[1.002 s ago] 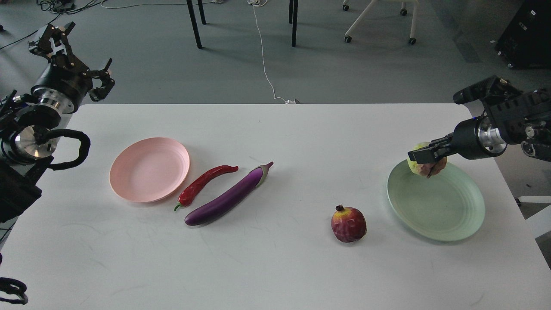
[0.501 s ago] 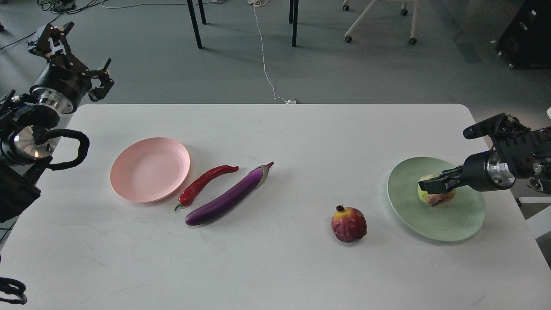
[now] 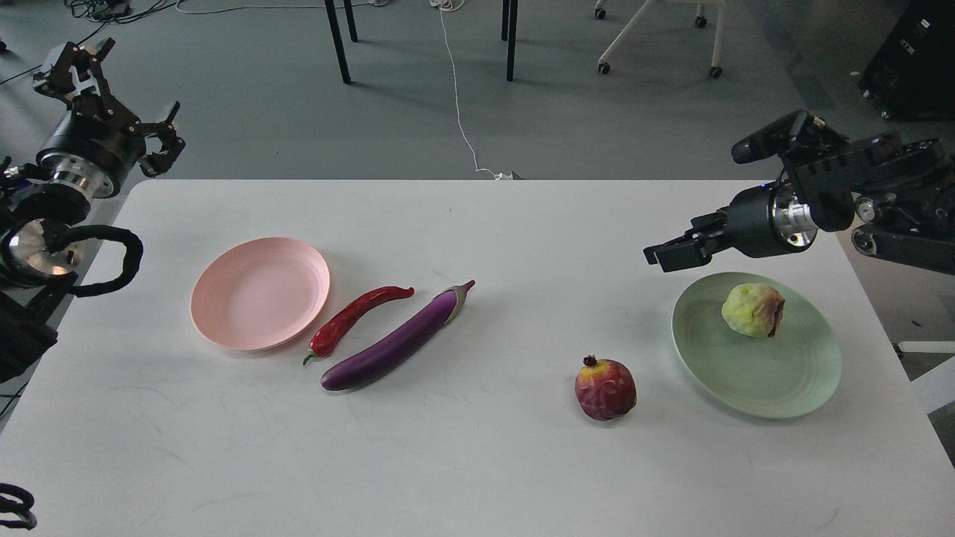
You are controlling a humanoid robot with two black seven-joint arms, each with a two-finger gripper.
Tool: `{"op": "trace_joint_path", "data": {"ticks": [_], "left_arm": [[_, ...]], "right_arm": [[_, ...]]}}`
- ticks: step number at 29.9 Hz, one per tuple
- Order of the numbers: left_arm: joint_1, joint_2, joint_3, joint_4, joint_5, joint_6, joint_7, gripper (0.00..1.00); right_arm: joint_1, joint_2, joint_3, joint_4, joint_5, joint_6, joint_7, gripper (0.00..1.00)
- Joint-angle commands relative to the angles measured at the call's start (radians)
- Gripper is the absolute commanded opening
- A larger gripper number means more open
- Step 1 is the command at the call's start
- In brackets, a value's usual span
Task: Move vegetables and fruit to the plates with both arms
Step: 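Reach the right gripper to the red apple and grasp it, then place the apple on the green plate and lift the right gripper away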
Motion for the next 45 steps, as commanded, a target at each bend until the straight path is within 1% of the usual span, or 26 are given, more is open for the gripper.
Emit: {"op": "trace_joint_path", "data": {"ticks": [1,4,12,17,19,22,25,27,29,32,36,39,42,45], "left_arm": [[0.001,0.012,0.0,0.0,-0.001,-0.001,0.0,0.98],[0.001,0.022,0.0,0.0,0.0,-0.001,0.0,0.98],[0.007,0.025,-0.002,0.0,-0.002,0.001,-0.001,0.98],[0.013,0.026,-0.002,0.0,-0.002,-0.001,0.0,0.98],[0.014,0.028,-0.002,0.0,-0.002,-0.001,0.0,0.98],[0.016,0.032,-0.002,0.0,-0.002,-0.002,-0.001,0.98],[0.019,0.032,-0.002,0.0,-0.002,-0.001,-0.001,0.98],[0.021,0.032,-0.002,0.0,-0.002,-0.001,-0.001,0.98],[0.021,0.032,-0.002,0.0,-0.002,-0.001,-0.001,0.98],[0.019,0.035,-0.002,0.0,-0.002,-0.001,0.0,0.98],[0.021,0.055,-0.002,0.0,-0.002,-0.002,0.0,0.98],[0.024,0.055,-0.002,0.0,-0.002,-0.001,-0.001,0.98],[0.033,0.049,-0.003,-0.001,-0.002,0.001,-0.001,0.98],[0.033,0.045,-0.003,-0.002,-0.002,0.004,-0.001,0.98]], "right_arm": [[0.01,0.087,-0.034,0.088,0.044,0.0,0.0,0.94],[0.01,0.139,-0.078,0.102,0.069,-0.002,0.0,0.94],[-0.011,0.19,-0.114,0.122,0.072,-0.002,0.0,0.91],[-0.041,0.22,-0.177,0.127,0.068,-0.008,0.0,0.85],[-0.047,0.222,-0.181,0.127,0.058,-0.008,0.0,0.8],[-0.047,0.225,-0.186,0.13,0.054,-0.006,0.0,0.65],[-0.032,0.22,-0.175,0.13,0.058,-0.008,0.0,0.54],[-0.01,0.214,-0.163,0.128,0.064,-0.009,0.0,0.49],[0.022,0.188,-0.155,0.134,0.057,-0.009,0.001,0.48],[0.068,0.107,-0.16,0.168,0.026,-0.009,0.0,0.48],[0.116,-0.049,-0.163,0.186,-0.09,-0.009,-0.003,0.49],[0.105,-0.166,-0.17,0.209,-0.188,-0.009,-0.002,0.49],[0.061,-0.226,-0.184,0.211,-0.287,-0.011,-0.002,0.5],[0.01,-0.24,-0.18,0.203,-0.299,-0.014,-0.002,0.51]]}}
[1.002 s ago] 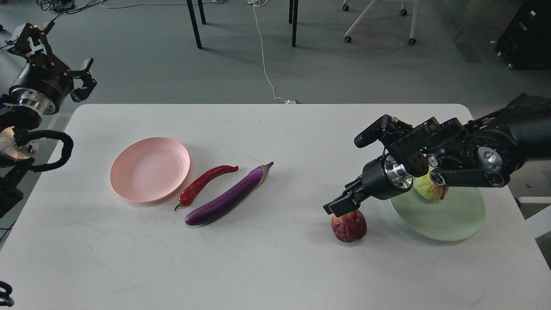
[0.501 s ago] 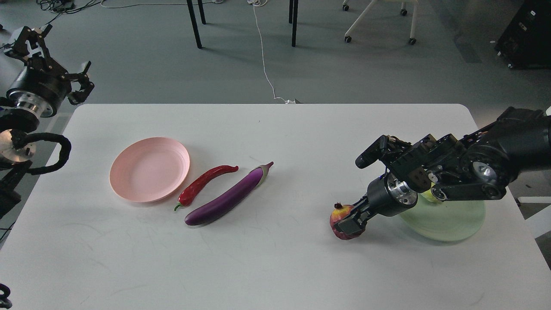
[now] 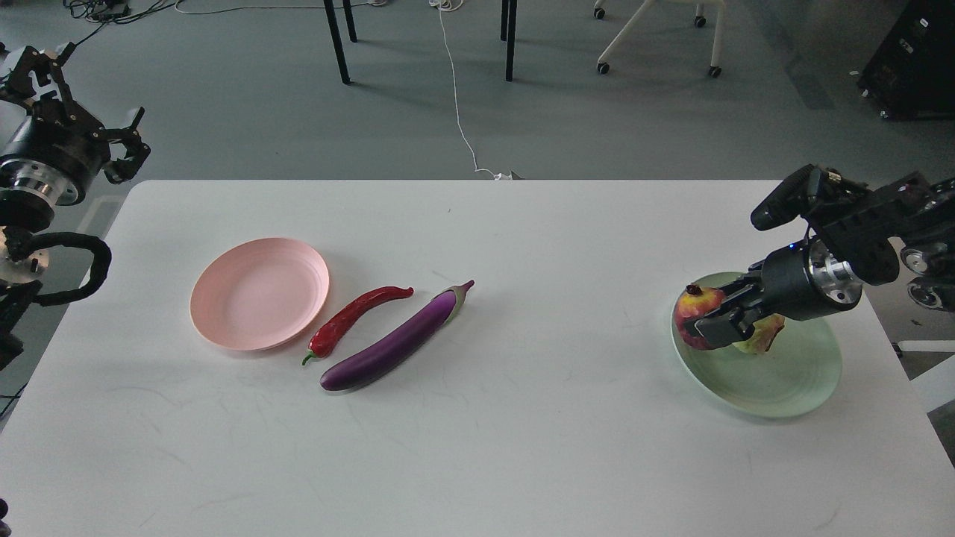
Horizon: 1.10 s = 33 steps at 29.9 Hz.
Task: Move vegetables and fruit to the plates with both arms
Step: 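Place the apple on the green plate and lift the right gripper away, then return the right arm to rest and extend the left arm forward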
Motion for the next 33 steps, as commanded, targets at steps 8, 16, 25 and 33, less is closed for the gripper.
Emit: {"op": "trace_joint_path", "data": {"ticks": [8,16,25,33], "left_arm": [[0.001,-0.001,0.0,-0.001,0.0,0.001,-0.001,0.98],[0.003,0.0,0.001,-0.001,0.0,0.001,0.002,0.98],[-0.008,0.028,0.026,-0.021,0.02,0.001,0.013,0.98],[-0.072,0.032,0.076,-0.039,0.191,0.007,0.005,0.97]], "right_arm": [[-0.087,-0.007,0.004,-0.048,-0.02,-0.007,-0.004,0.79],[-0.101,-0.039,0.15,-0.083,0.014,0.003,-0.001,0.98],[-0.242,-0.059,0.556,-0.359,0.325,0.01,0.003,0.98],[-0.528,0.05,1.032,-0.535,0.388,-0.01,0.023,0.99]]}}
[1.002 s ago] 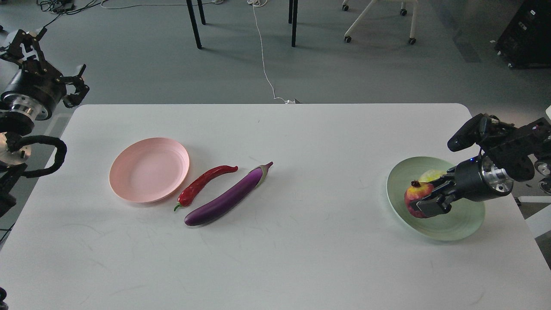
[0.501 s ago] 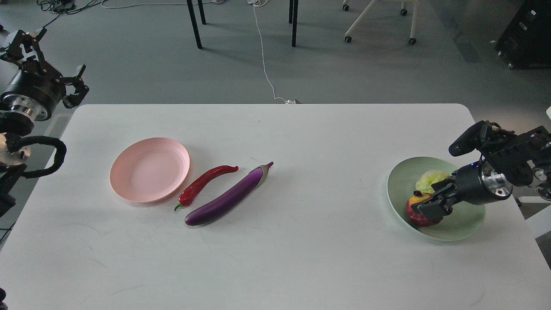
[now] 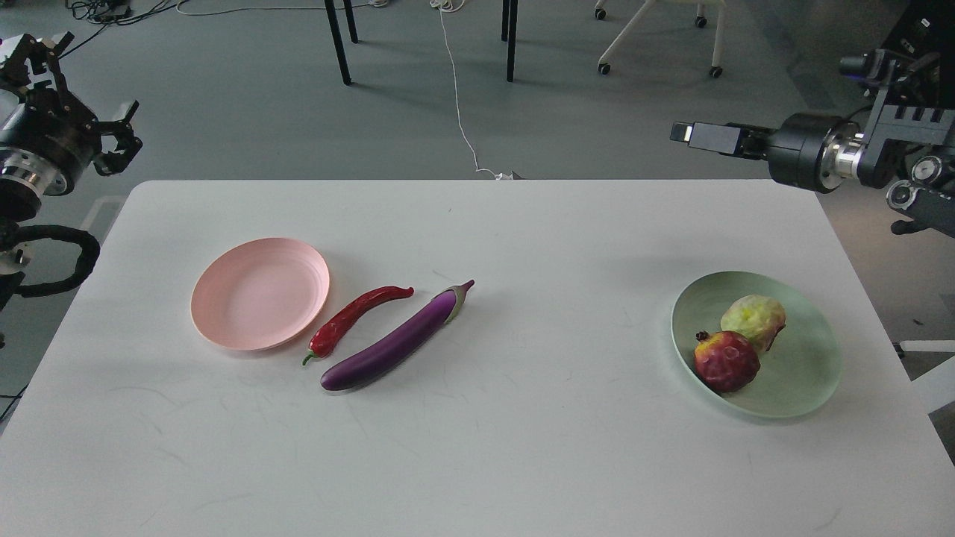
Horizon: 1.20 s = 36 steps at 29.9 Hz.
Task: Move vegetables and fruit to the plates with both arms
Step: 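Return the right arm to rest and extend the left arm forward, then lower the left gripper onto the purple eggplant and grasp it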
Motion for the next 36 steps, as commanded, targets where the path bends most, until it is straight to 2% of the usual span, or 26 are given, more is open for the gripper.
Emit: {"op": "trace_joint_path", "data": {"ticks": [1,8,11,14,17,18,22,29,33,35,36], "left_arm": [[-0.04,-0.011,0.054,-0.035,0.151,-0.001,-0.013,0.97],[-0.047,0.043,0.083,-0.28,0.503,0.008,-0.012,0.96],[-0.046,0.058,0.108,-0.363,0.668,0.023,-0.012,0.96],[-0.044,0.079,0.157,-0.438,0.952,0.09,-0.016,0.96],[-0.04,0.112,0.167,-0.536,1.178,0.117,-0.013,0.96],[-0.038,0.115,0.169,-0.575,1.237,0.126,-0.012,0.95],[-0.031,0.126,0.226,-0.702,1.405,0.141,-0.007,0.89],[-0.034,0.069,0.339,-0.736,1.889,0.14,-0.001,0.78],[-0.021,-0.002,0.377,-0.733,2.023,0.134,0.003,0.7],[-0.023,-0.025,0.436,-0.721,2.077,0.134,0.022,0.67],[-0.024,-0.035,0.468,-0.716,2.109,0.134,0.045,0.65]], "right_arm": [[-0.129,0.025,0.226,-0.046,0.049,-0.011,0.002,0.99],[-0.315,0.188,0.571,-0.203,0.237,-0.008,0.003,0.99],[-0.37,0.195,0.651,-0.203,0.356,-0.01,0.003,0.99],[-0.426,0.197,0.706,-0.203,0.529,-0.013,0.006,0.99],[-0.481,0.195,0.739,-0.197,0.66,-0.008,0.043,0.99],[-0.495,0.191,0.749,-0.2,0.697,-0.002,0.059,0.99],[-0.521,0.166,0.797,-0.201,0.812,0.013,0.059,0.99],[-0.524,0.106,0.822,-0.2,0.866,0.078,0.059,0.99],[-0.527,0.086,0.826,-0.2,0.866,0.079,0.059,0.99],[-0.539,0.083,0.828,-0.2,0.866,0.084,0.059,0.99],[-0.545,0.083,0.829,-0.198,0.867,0.09,0.059,0.99]]}}
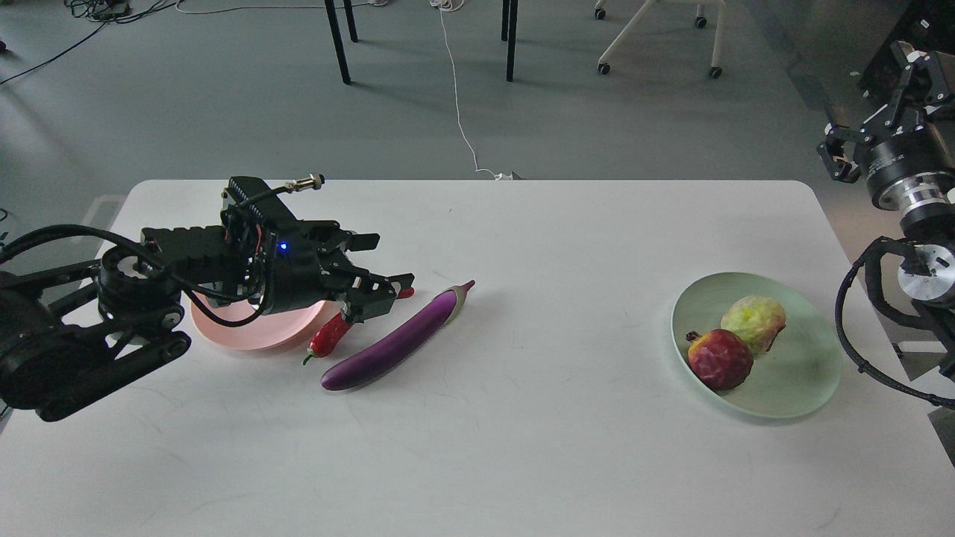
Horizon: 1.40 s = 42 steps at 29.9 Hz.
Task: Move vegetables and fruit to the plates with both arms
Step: 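Lower the left gripper onto the purple eggplant and grasp it, then lift the eggplant and set it onto the pink plate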
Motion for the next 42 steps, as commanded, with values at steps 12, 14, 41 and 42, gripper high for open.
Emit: {"op": "trace_joint_path", "data": {"ticks": [12,14,41,42], "left_arm": [[0.011,-0.097,0.126,0.088,0.127,-0.015,0.116,0.64],[0.014,-0.097,0.126,0.091,0.125,-0.018,0.116,0.64],[0.04,0.129,0.002,-0.018,-0.123,0.008,0.103,0.2],[0.04,0.148,-0.004,-0.018,-0.145,0.009,0.105,0.2]], "right_arm": [[-0.132,0.007,0.035,-0.036,0.221,0.271,0.0,0.99],[-0.132,0.01,0.035,-0.036,0.221,0.271,0.0,0.99],[-0.131,-0.019,0.043,-0.046,0.221,0.271,0.0,0.99],[-0.128,-0.02,0.043,-0.046,0.221,0.271,0.0,0.99]]}}
